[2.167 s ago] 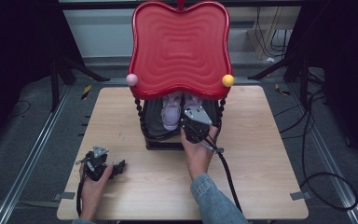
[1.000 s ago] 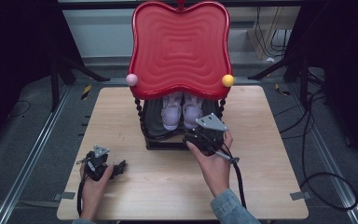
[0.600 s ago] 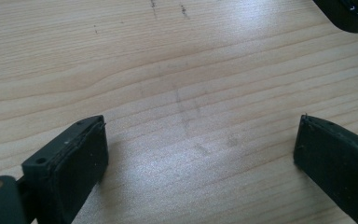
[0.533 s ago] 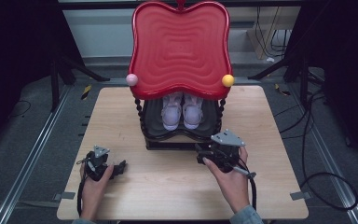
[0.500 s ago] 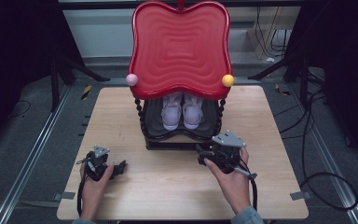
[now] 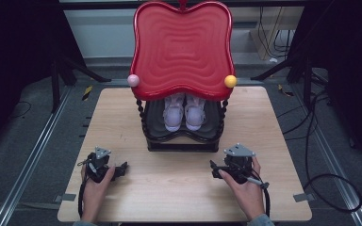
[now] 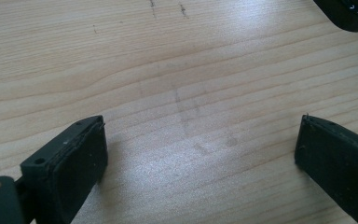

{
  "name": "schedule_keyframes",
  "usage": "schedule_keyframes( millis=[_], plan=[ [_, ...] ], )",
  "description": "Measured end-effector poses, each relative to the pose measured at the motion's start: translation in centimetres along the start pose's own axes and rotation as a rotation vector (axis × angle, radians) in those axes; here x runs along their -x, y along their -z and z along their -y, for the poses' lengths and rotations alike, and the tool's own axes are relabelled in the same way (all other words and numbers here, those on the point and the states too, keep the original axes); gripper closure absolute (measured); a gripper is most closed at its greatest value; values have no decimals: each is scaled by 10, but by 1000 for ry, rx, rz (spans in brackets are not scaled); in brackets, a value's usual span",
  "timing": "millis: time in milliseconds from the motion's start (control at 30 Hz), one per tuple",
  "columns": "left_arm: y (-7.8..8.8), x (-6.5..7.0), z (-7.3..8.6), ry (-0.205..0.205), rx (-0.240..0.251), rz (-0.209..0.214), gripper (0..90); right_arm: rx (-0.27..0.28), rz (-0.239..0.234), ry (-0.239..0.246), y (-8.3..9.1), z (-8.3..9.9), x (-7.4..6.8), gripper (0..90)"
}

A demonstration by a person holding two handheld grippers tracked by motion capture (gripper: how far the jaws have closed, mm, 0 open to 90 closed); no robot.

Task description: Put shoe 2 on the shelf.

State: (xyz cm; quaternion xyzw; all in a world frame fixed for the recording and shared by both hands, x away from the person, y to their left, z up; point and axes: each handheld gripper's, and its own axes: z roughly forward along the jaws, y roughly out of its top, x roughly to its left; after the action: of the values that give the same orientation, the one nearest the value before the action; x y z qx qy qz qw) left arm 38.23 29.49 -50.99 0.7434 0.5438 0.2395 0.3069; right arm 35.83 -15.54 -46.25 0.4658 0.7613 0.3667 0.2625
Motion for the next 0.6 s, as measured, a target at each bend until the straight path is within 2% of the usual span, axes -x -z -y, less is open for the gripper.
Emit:
schedule_keyframes(
  millis=[333, 600],
  plan=[
    [0, 0, 0, 0, 0, 1, 16, -69, 40, -68, -22, 26, 33, 72],
    [0, 0, 0, 0, 0, 1, 16, -105, 57, -88, -31, 42, 43, 69]
  ],
)
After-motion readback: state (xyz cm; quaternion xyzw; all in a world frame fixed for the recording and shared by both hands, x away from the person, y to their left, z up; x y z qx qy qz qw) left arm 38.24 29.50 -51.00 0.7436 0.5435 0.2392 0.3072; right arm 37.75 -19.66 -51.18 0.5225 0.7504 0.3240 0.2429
